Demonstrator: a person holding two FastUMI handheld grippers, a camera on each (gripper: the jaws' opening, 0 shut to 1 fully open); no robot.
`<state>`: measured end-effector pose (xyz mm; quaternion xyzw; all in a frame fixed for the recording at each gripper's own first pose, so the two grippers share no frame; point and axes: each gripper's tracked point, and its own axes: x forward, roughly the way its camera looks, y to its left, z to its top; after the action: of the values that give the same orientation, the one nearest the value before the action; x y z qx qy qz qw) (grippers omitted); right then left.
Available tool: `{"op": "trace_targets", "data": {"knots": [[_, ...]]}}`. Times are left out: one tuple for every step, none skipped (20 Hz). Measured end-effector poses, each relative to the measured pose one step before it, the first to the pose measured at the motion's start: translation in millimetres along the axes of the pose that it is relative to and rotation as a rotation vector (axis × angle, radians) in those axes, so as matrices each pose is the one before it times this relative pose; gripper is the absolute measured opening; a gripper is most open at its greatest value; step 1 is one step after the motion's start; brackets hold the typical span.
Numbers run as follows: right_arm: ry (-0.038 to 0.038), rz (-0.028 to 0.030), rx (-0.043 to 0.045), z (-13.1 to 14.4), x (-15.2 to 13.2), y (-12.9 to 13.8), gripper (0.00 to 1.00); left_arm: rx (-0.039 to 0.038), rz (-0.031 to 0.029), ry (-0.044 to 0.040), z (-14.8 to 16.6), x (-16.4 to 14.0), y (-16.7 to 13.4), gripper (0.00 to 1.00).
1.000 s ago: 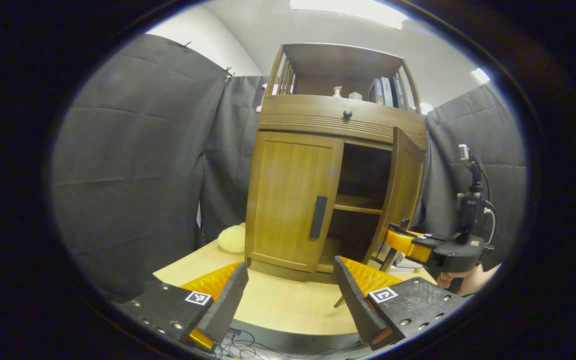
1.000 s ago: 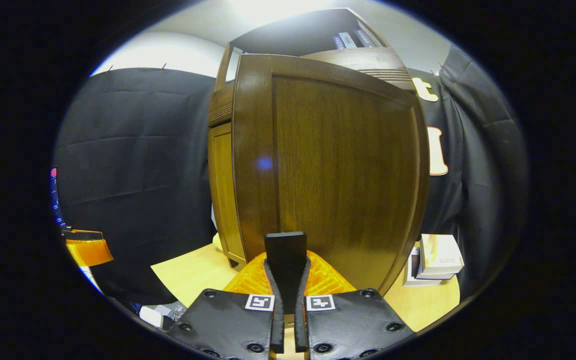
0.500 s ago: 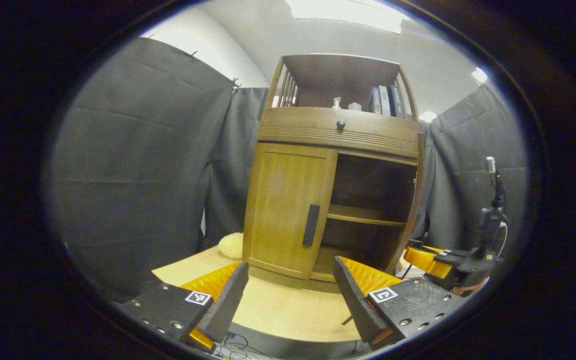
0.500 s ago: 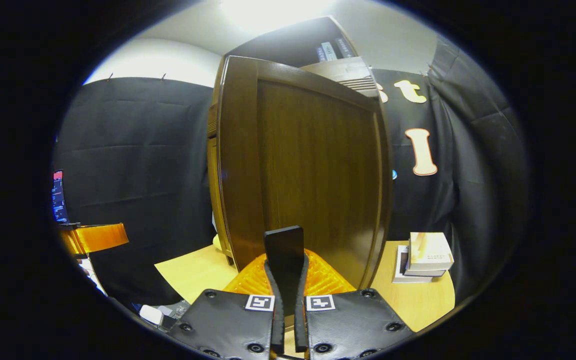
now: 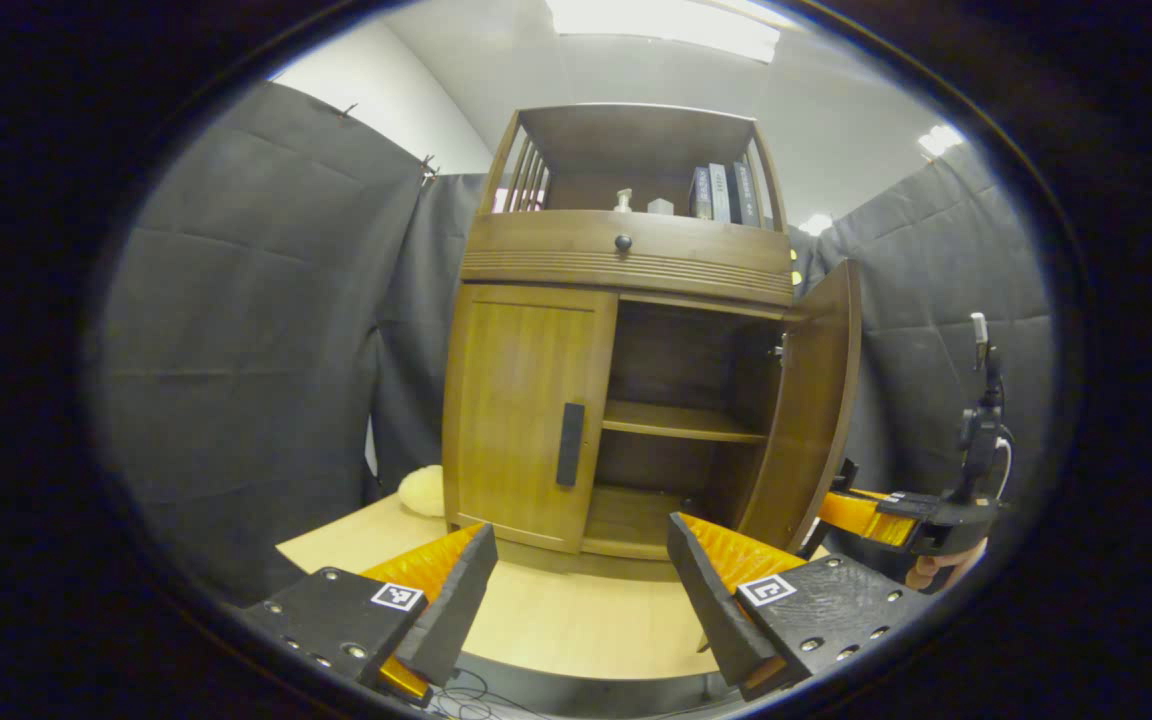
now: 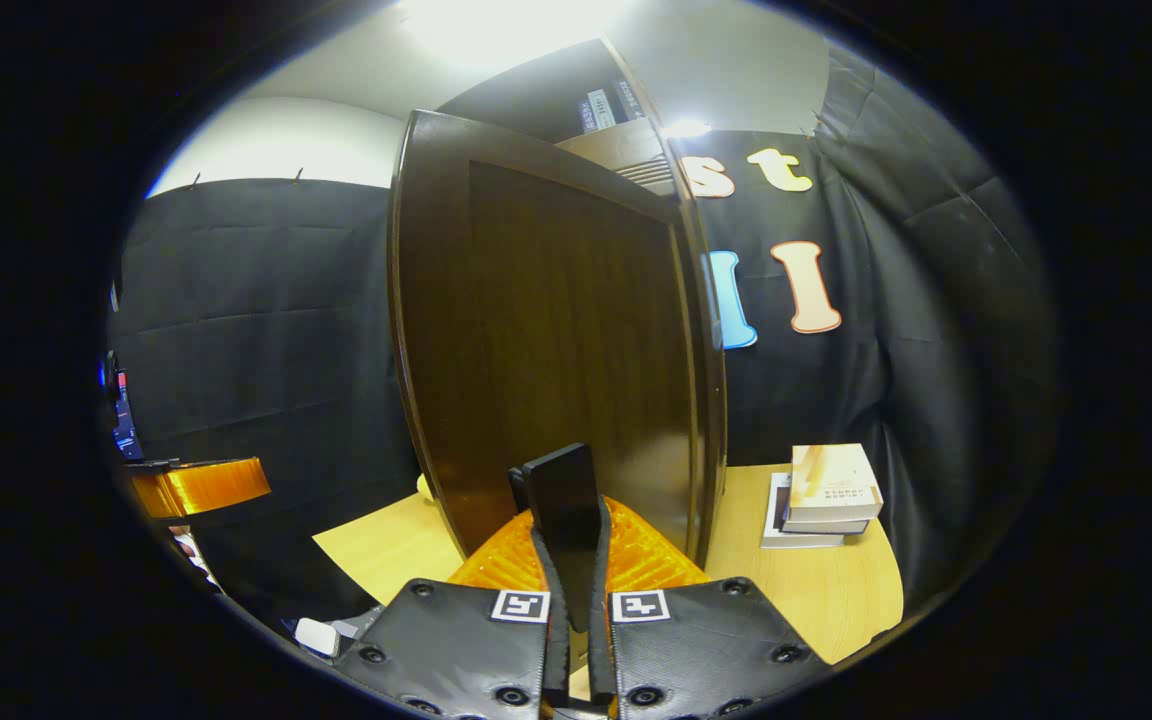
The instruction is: Open the right door of the double-door shoe cabinet with the right hand, and open the left door with the left hand.
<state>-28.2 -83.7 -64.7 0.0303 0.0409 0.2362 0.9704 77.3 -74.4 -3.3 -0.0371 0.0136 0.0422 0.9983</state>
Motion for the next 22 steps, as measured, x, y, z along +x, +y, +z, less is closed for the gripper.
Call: {"op": "trace_targets", "data": {"knots": [[-0.00354,0.00126,0.01443,0.98,-2.21,-4.22,0.05,0.01412,0.00341,0.00167,-0.07,-0.04,2.29,1.0],[-0.00354,0.00048,0.01891,0.82,-3.98,-4.14,0.09,0.01112,0.00072,0.00217,-0.86,0.44,0.1,1.0],[-0.00132,-0.00394,0.01762,-1.15,-3.25,-5.66,0.05,0.00293,-0.00778,0.00131,0.02,-0.58,-2.42,1.0],[-0.00259,-0.0093,0.00998,-0.11,-2.52,-7.29,0.09,-0.00234,-0.01631,0.00266,-0.95,0.36,-1.9,1.0],[-0.00412,-0.01268,0.00044,1.87,-2.89,-6.48,0.09,-0.00243,-0.02183,0.01039,-2.22,1.26,-3.36,1.0],[-0.00327,-0.01576,-0.0074,2.56,-1.23,-6.51,0.09,0.0012,-0.01376,0.00735,-3.48,-0.35,-3.45,1.0],[-0.00502,-0.01755,-0.01738,1.72,-2.05,-7.98,0.09,0.00537,-0.00809,0.00432,-0.82,-1.02,-3.09,1.0],[-0.0035,-0.02186,-0.02358,-0.12,-4.05,-6.92,0.05,0.00656,-0.0088,0.00624,-3.26,-2.69,-3.45,1.0],[-0.00154,-0.0276,-0.02294,0.76,-2.04,-11.33,0.08,0.00673,-0.00669,0.00584,-1.35,-1.26,-1.64,1.0],[-0.00074,-0.0159,-0.00787,1.09,-1.13,-9.29,0.08,0.00735,-0.00664,0.00459,-1.34,0.28,-0.59,1.0],[0.0056,0.00832,0.01064,0.6,0.64,-3.8,0.05,0.00933,-0.00836,0.0023,-0.31,-1.06,-1.6,1.0],[0.00977,0.01509,0.01414,-1.3,0.97,3.27,0.08,0.00966,-0.0078,-0.00108,-0.35,-0.5,-1.49,1.0],[0.00394,0.00239,0.00256,0.71,1.68,2.41,0.08,0.00778,-0.00549,-0.00249,1.11,0.33,-0.93,1.0],[-0.00173,-0.00654,-0.00494,0.98,0.37,-1.53,0.05,0.003,-0.00208,-0.00052,-0.02,0.54,0.69,1.0],[-0.00443,-0.01529,-0.0067,0.62,-1.06,-0.85,0.08,-0.00102,0.00043,0.00034,0.28,0.12,0.79,1.0],[-0.00399,-0.01693,-0.00005,0.75,0.14,-0.83,0.05,-0.00601,0.00254,0.00039,0.35,1.27,-0.16,1.0],[0.00102,-0.01209,0.00899,0.05,-0.46,-0.7,0.05,-0.00806,0.00277,0.00159,0.57,0.81,1.6,1.0],[0.00255,-0.01072,0.01077,-1.99,0.38,1.22,0.05,-0.01002,0.00605,0.00425,-1.81,0.31,3.22,1.0],[0.00502,-0.00924,0.00432,-0.05,0.52,-0.15,0.08,-0.00635,0.00605,0.0036,0.45,-0.1,3.58,1.0],[0.00715,-0.00766,-0.00313,-0.25,-0.52,-0.51,0.08,-0.00485,0.007,0.00689,-1.8,-0.39,3.53,1.0],[0.0078,-0.00781,-0.00652,-0.69,-0.59,-0.06,0.08,-0.00067,0.00379,0.00536,-0.59,-0.69,2.8,1.0],[0.00747,-0.01059,-0.00694,-0.14,0.49,-0.39,0.08,0.00212,0.00243,0.00238,-0.59,0.37,3.22,1.0]]}}
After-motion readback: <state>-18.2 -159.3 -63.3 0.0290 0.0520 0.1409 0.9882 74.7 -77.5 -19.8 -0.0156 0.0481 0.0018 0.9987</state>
